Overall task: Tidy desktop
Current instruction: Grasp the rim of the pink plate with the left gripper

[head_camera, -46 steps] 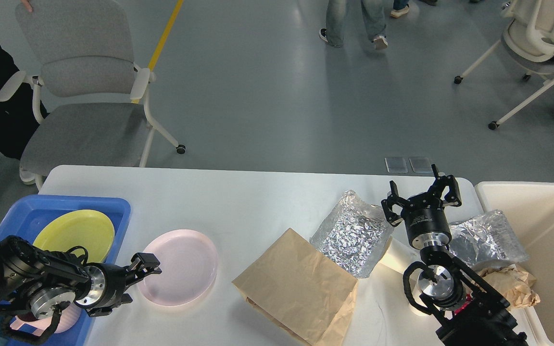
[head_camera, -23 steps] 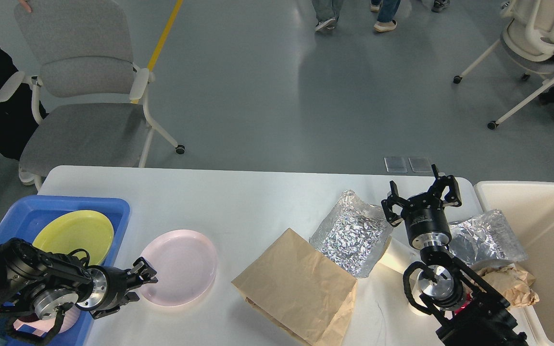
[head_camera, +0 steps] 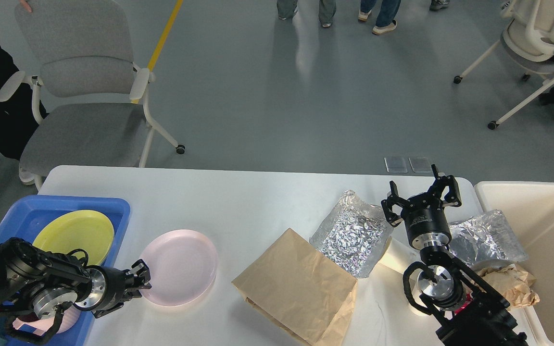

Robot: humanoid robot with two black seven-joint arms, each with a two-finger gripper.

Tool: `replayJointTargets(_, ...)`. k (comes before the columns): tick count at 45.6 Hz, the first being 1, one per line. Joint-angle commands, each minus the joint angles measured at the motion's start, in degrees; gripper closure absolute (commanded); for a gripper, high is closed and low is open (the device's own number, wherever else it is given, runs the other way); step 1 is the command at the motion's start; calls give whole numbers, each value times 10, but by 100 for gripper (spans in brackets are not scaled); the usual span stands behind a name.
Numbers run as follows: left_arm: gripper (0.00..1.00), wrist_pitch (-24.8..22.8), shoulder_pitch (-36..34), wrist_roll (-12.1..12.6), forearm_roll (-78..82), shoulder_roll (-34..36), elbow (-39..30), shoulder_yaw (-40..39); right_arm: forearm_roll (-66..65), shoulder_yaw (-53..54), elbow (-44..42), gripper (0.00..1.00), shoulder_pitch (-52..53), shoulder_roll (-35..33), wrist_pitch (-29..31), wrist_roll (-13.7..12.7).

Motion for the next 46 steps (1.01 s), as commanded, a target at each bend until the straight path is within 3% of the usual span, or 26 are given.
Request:
replayJointTargets(1, 85, 0, 0, 0, 0, 0, 0, 0, 0, 0, 0, 0, 0, 0, 0, 0)
replayJointTargets(22, 84, 1, 8, 0, 0, -1, 1, 2, 0, 0, -1, 0, 1, 0, 0, 0)
replayJointTargets(29, 100, -1, 9, 0, 1, -1, 0, 0, 0, 0, -1, 0, 1, 0, 0, 0)
replayJointTargets(46, 100, 0, 8, 0, 1, -1, -1, 1, 0, 0, -1, 0, 1, 0, 0, 0)
